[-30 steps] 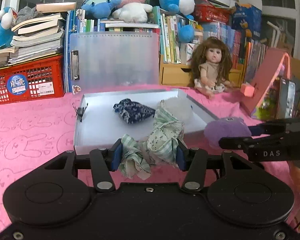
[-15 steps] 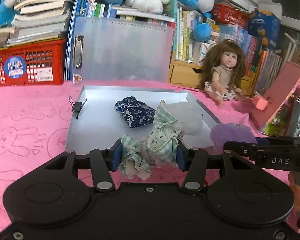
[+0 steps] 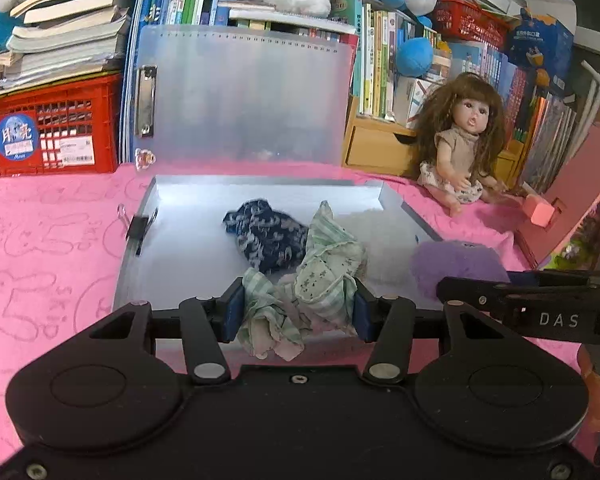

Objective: Organize objects
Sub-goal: 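Carry the cloth toward the box with the left tool while the right tool grasps the purple plush, then lower the cloth into the box with the left tool while the right tool lowers the plush there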

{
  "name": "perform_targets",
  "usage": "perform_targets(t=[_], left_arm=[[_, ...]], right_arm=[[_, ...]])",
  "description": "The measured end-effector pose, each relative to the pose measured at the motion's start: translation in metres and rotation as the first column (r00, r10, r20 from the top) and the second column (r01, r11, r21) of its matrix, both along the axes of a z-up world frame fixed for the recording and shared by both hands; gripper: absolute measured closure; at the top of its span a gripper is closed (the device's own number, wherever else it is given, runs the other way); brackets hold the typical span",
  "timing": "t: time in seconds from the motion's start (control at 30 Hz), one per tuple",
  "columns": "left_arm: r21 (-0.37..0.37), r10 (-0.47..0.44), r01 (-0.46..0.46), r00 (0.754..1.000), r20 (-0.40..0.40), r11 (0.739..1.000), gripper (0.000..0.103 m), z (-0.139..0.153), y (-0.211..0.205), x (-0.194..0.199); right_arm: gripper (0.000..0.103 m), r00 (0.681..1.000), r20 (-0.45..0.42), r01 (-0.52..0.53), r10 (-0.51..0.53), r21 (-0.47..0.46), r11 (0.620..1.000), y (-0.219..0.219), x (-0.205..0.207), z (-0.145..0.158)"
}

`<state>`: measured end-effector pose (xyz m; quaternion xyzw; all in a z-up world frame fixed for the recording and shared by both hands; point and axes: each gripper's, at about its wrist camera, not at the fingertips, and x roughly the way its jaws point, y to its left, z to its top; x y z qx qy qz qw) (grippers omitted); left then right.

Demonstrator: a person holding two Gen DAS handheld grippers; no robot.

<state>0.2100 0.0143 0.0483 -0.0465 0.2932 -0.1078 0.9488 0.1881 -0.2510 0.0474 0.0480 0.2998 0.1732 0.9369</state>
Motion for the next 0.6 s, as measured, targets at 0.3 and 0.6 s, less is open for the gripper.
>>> perform_targets(t=[0.3, 0.6], left_arm=[[-0.044, -0.003, -0.004, 0.989, -0.145, 0.999, 0.053, -0.013, -0.003, 0.047], [-0.043, 0.023, -0.031, 0.986, -0.165, 0.999, 0.053, -0.022, -0.009, 0.069]], right_arm=[[0.045, 0.996, -0.085, -0.011, 0.014, 0.031, 0.999, 0.004, 0.031, -0.006], [0.045, 0.995, -0.103, -0.005, 0.009, 0.044, 0.999, 0.009, 0.05, -0.011]])
